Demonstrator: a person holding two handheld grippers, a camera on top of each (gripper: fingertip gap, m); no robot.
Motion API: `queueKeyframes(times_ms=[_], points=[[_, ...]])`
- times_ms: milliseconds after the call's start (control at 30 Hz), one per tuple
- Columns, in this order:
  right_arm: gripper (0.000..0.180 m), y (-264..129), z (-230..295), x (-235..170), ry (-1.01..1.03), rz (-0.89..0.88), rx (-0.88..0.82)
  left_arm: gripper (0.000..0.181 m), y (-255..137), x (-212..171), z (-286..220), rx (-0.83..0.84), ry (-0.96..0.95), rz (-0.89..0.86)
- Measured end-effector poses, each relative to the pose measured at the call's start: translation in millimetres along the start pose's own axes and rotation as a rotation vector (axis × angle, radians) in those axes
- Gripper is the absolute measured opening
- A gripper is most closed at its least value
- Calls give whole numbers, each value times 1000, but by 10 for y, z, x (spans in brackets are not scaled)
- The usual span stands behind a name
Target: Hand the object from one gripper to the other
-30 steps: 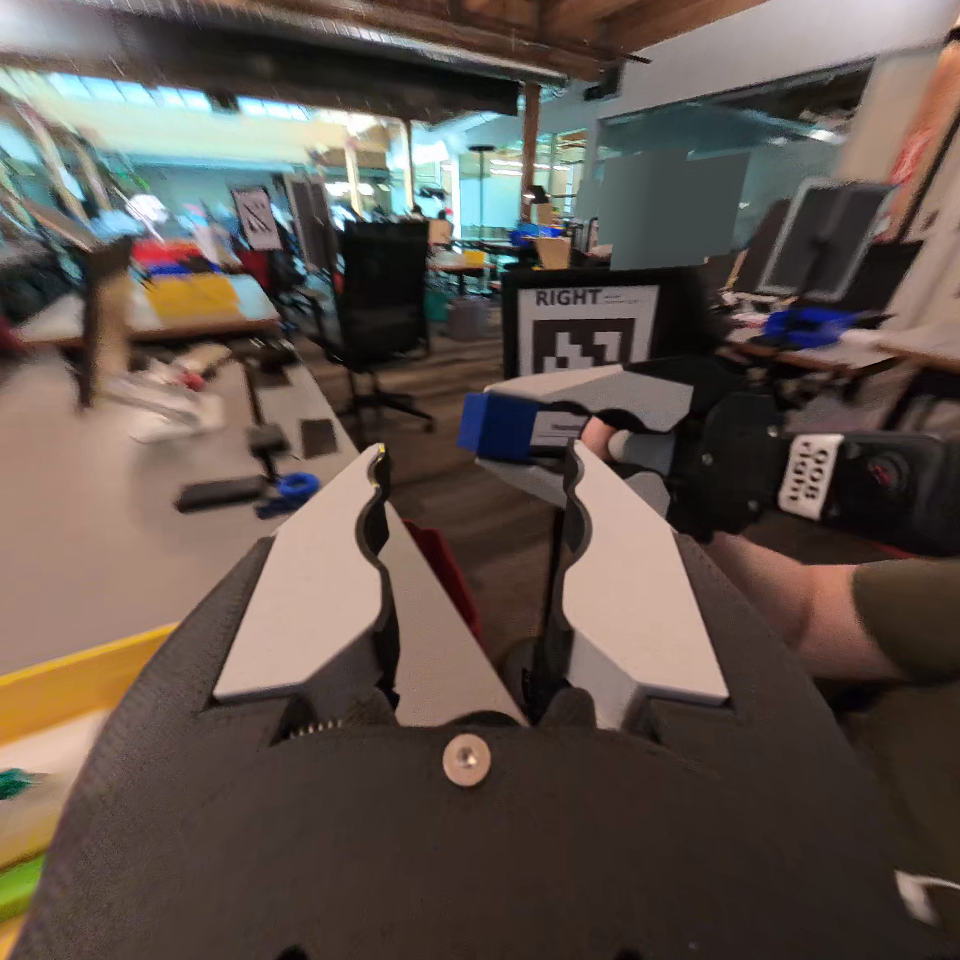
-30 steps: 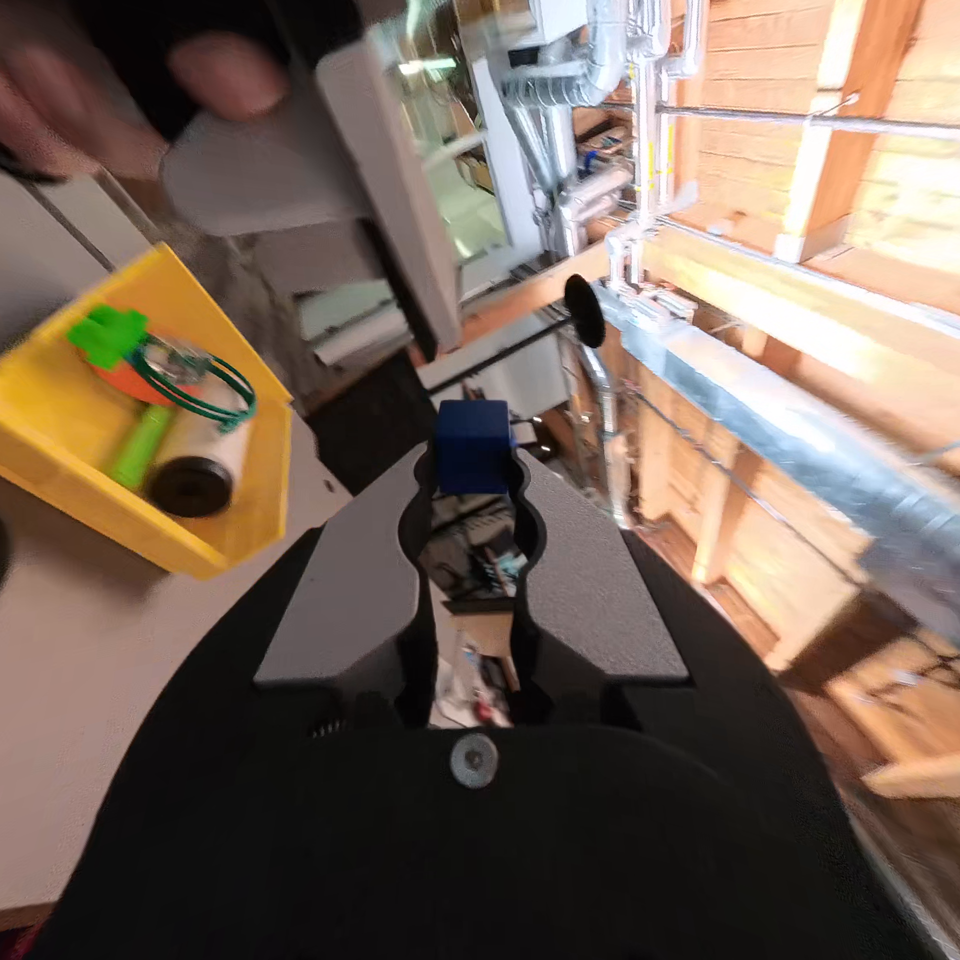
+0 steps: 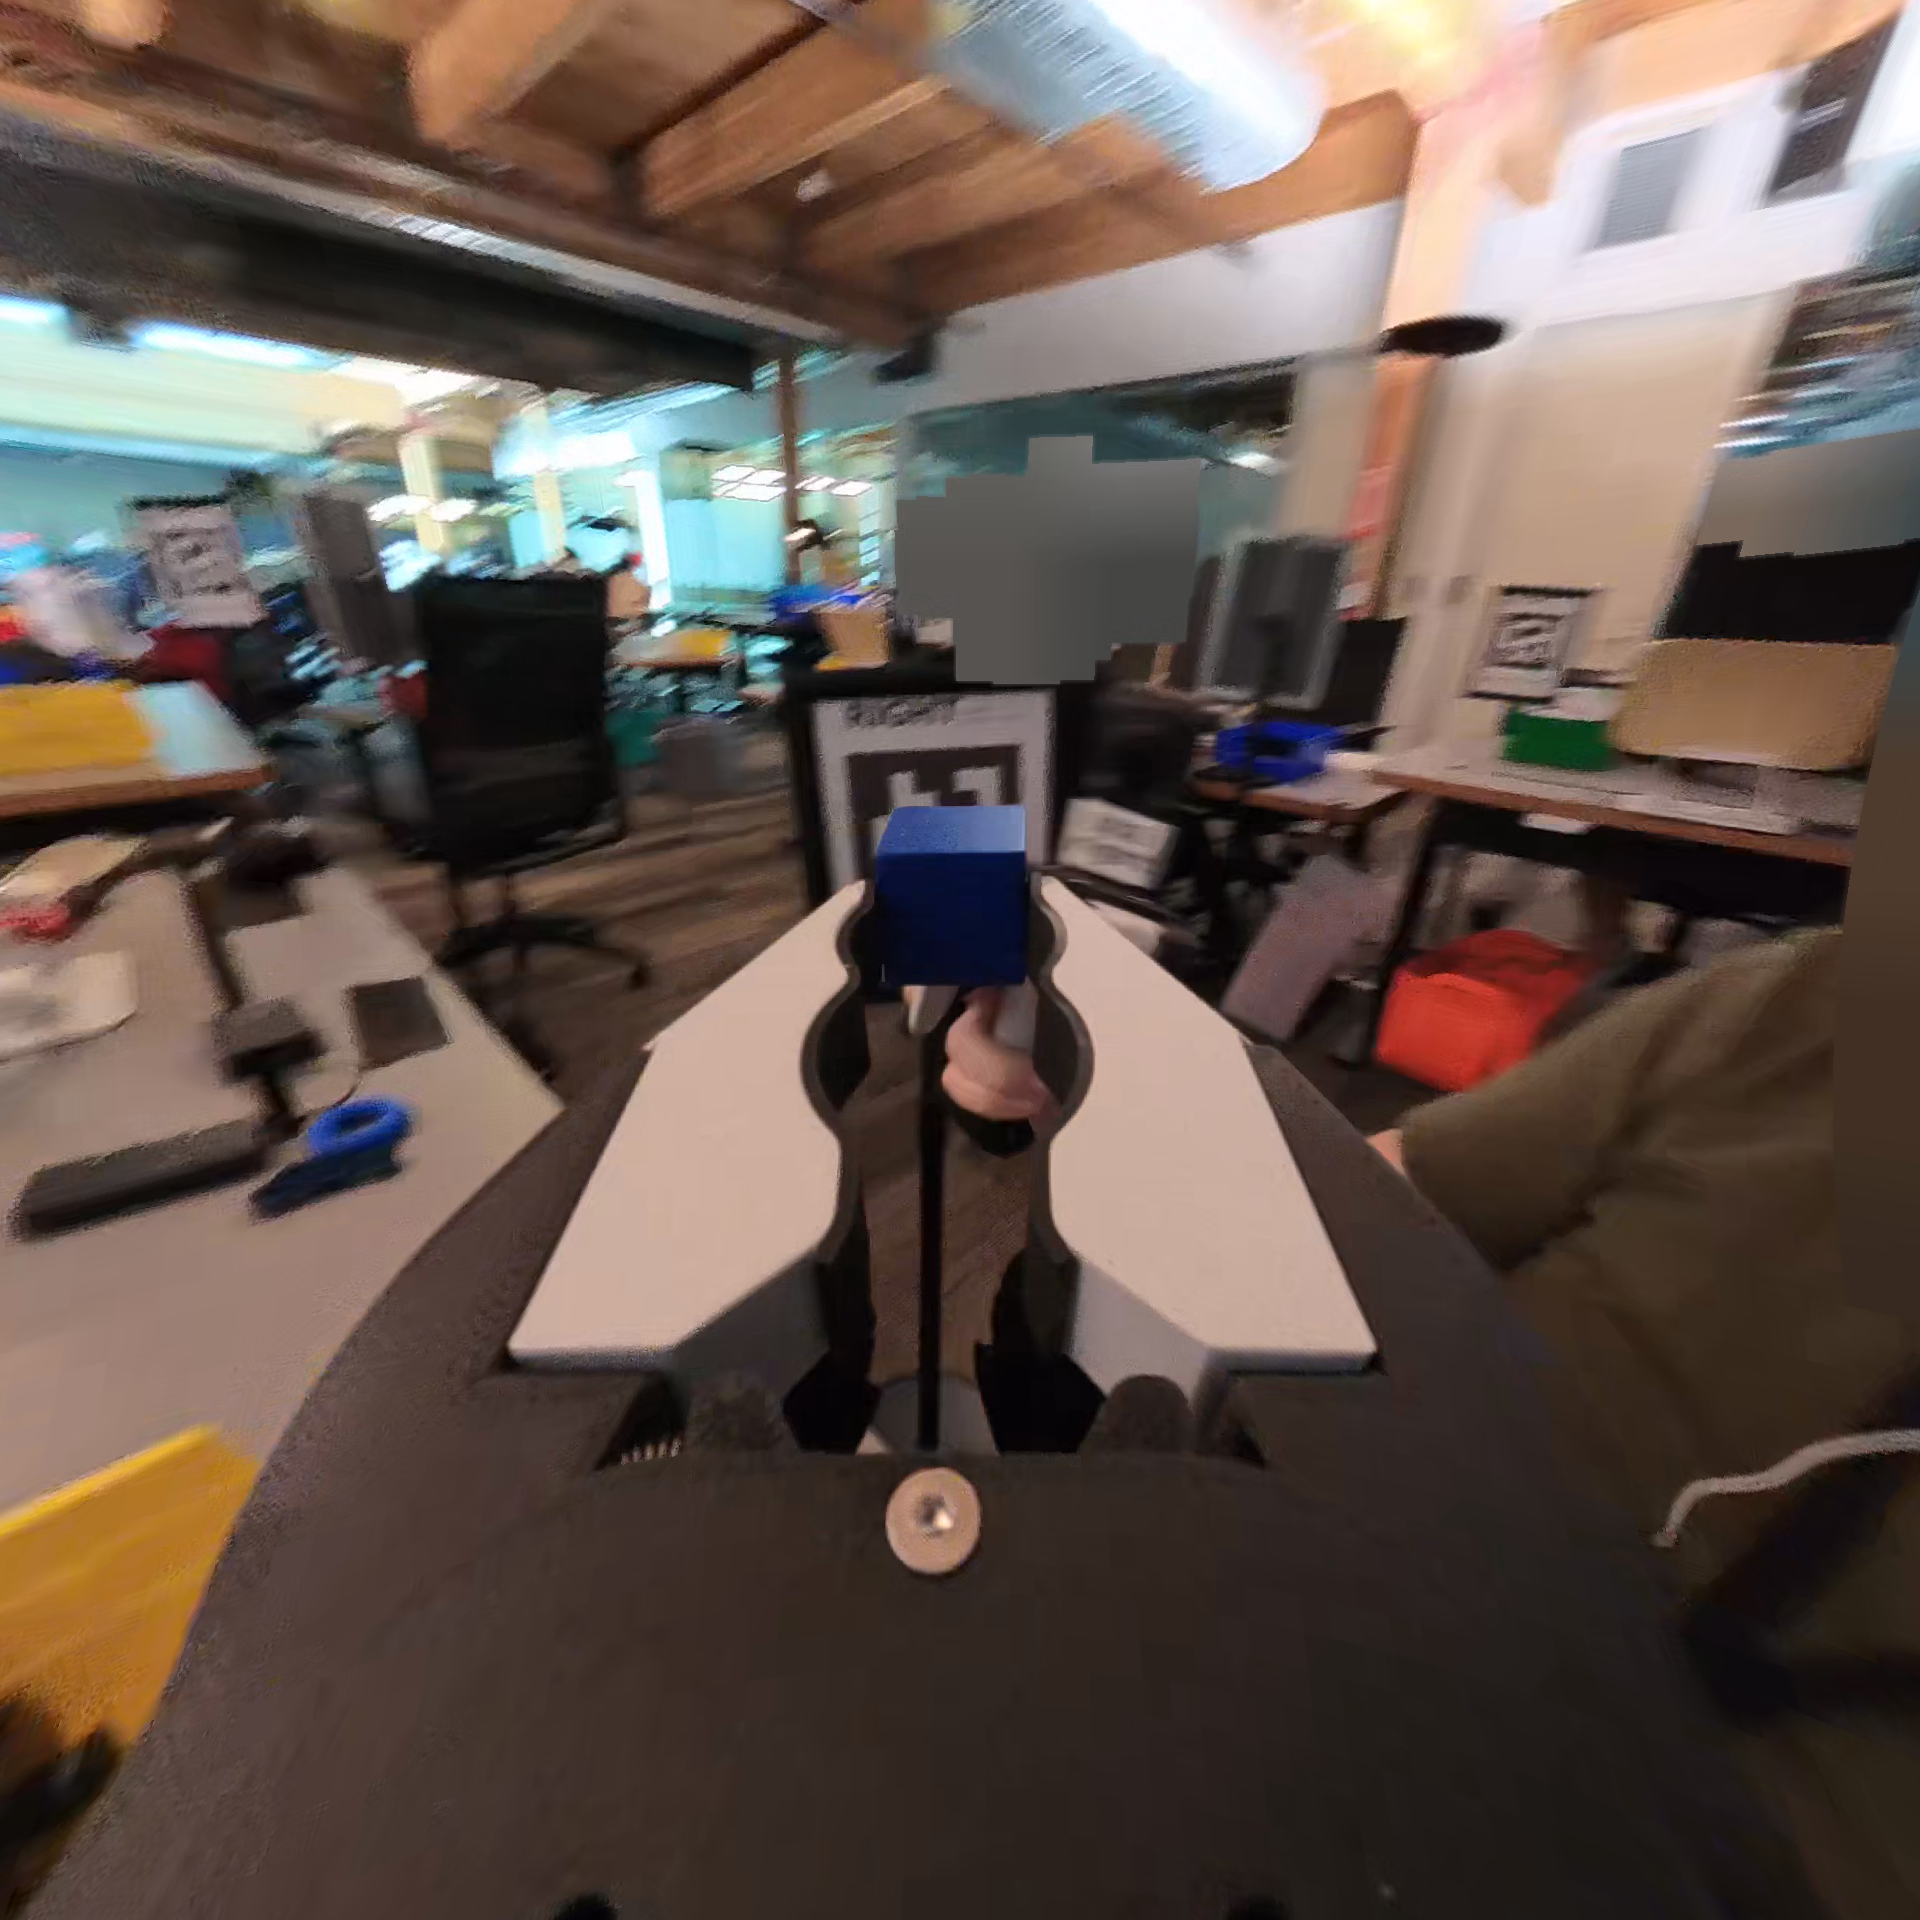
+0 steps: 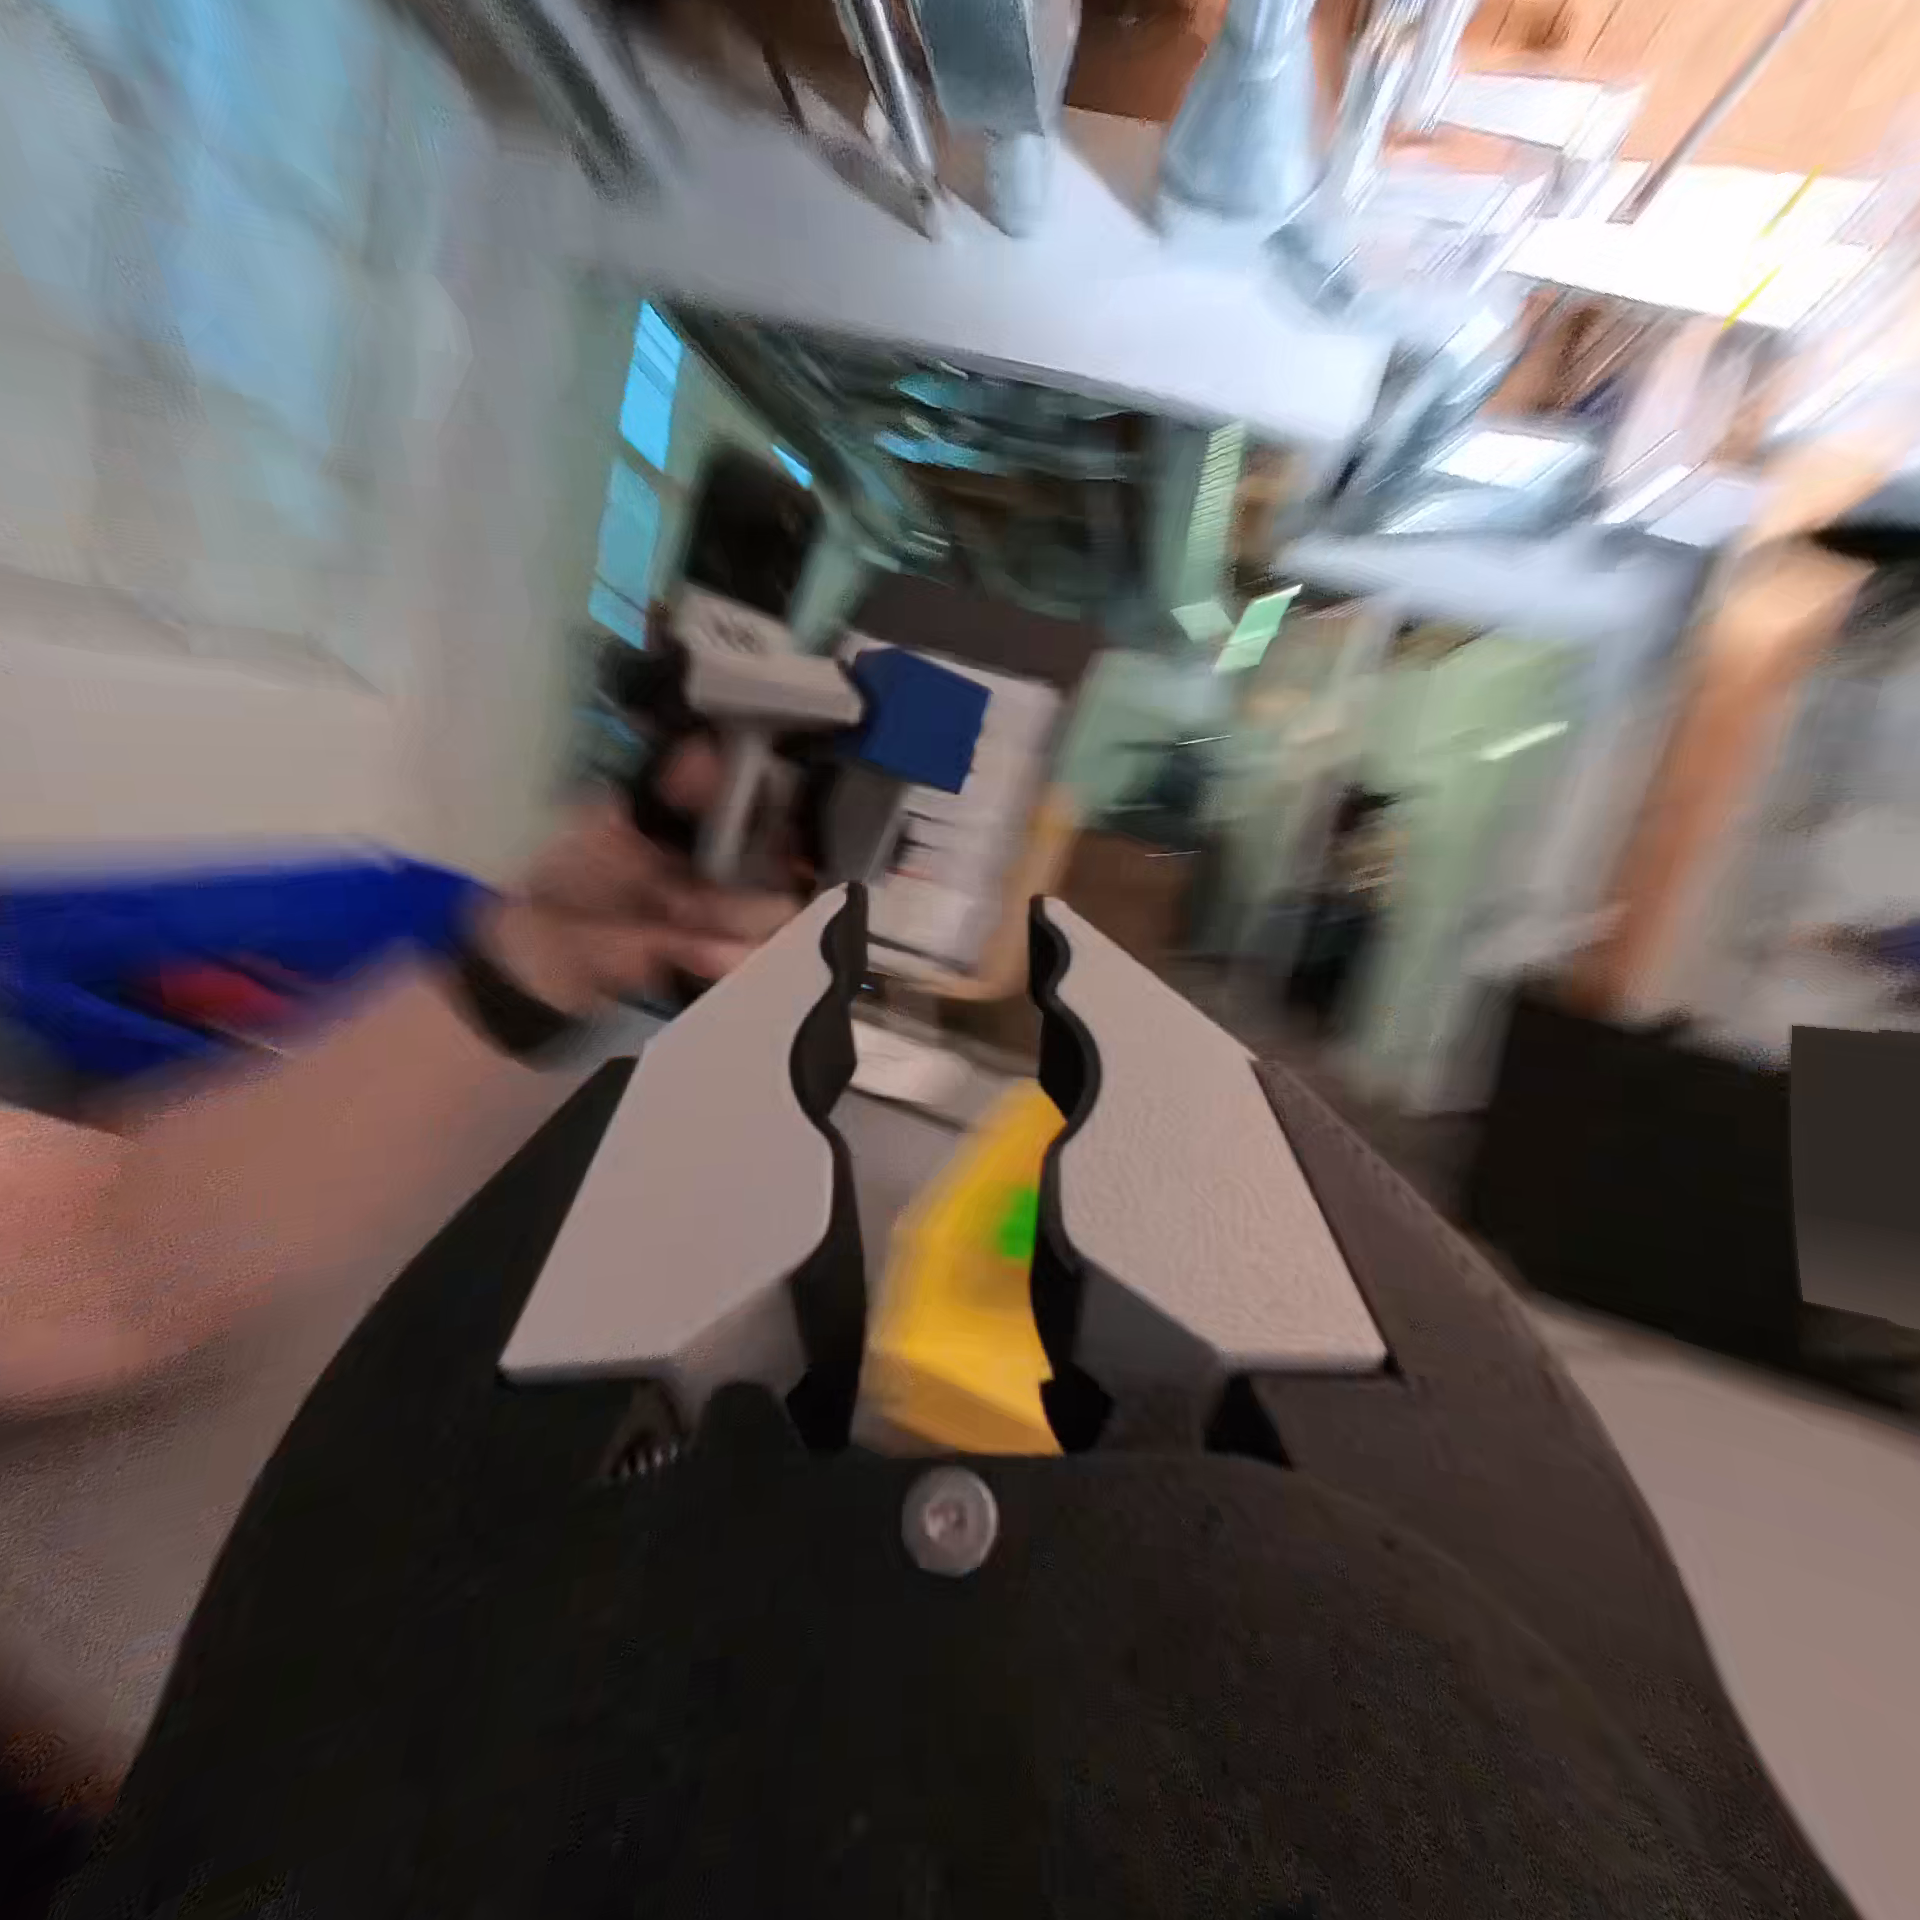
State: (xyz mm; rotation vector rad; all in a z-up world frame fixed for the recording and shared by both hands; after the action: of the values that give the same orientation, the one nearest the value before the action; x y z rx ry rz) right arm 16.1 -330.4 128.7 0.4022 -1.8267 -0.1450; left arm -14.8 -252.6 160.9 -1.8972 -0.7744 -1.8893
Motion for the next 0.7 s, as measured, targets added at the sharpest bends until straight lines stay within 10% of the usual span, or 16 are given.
queueKeyframes(times_ms=[133, 267, 700], points=[[39, -31, -104, 96, 863, -192, 359, 25, -135, -66, -92, -90, 289, -47], [37, 152, -21, -107, 1308, -68, 557, 25, -152, -272, -130, -25, 628, 26], [24, 407, 153, -402, 1282, 157, 537, 27, -41, -538, -67, 45, 763, 191]])
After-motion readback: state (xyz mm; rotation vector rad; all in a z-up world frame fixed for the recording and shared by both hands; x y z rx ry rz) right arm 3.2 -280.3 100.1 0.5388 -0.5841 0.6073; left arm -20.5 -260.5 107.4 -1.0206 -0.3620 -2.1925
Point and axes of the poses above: each gripper's, where its closed fingertips meet, y out along the fingers, x out of its top, z = x × y across the jaws, the point moved 3 cm from there along -y, back along the fingers, and after that the axes turned 8 degrees about x, right-handed, at the moved point
